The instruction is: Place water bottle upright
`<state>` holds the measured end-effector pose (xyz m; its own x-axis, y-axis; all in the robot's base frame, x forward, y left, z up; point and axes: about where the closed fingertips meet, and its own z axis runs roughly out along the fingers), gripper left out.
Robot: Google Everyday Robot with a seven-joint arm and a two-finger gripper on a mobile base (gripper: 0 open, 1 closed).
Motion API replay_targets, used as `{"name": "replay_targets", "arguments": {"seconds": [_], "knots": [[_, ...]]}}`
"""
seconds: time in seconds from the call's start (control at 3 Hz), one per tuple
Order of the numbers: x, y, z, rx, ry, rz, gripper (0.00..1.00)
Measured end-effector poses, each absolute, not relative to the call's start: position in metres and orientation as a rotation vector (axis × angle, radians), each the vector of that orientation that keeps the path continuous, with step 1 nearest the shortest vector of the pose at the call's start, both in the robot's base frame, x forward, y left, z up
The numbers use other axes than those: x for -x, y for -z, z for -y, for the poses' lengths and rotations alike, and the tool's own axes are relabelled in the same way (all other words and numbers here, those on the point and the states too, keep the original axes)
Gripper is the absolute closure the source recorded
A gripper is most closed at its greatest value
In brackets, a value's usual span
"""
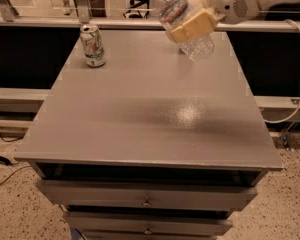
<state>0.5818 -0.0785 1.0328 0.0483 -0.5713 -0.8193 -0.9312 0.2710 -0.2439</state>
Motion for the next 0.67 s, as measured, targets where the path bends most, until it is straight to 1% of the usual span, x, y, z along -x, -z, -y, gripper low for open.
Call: {"name": "replay_targets", "arguments": {"seconds": [0.67], "knots": [[-0.594,-1.01,0.1,1.067,-0.663,-1.547,1.0]]}}
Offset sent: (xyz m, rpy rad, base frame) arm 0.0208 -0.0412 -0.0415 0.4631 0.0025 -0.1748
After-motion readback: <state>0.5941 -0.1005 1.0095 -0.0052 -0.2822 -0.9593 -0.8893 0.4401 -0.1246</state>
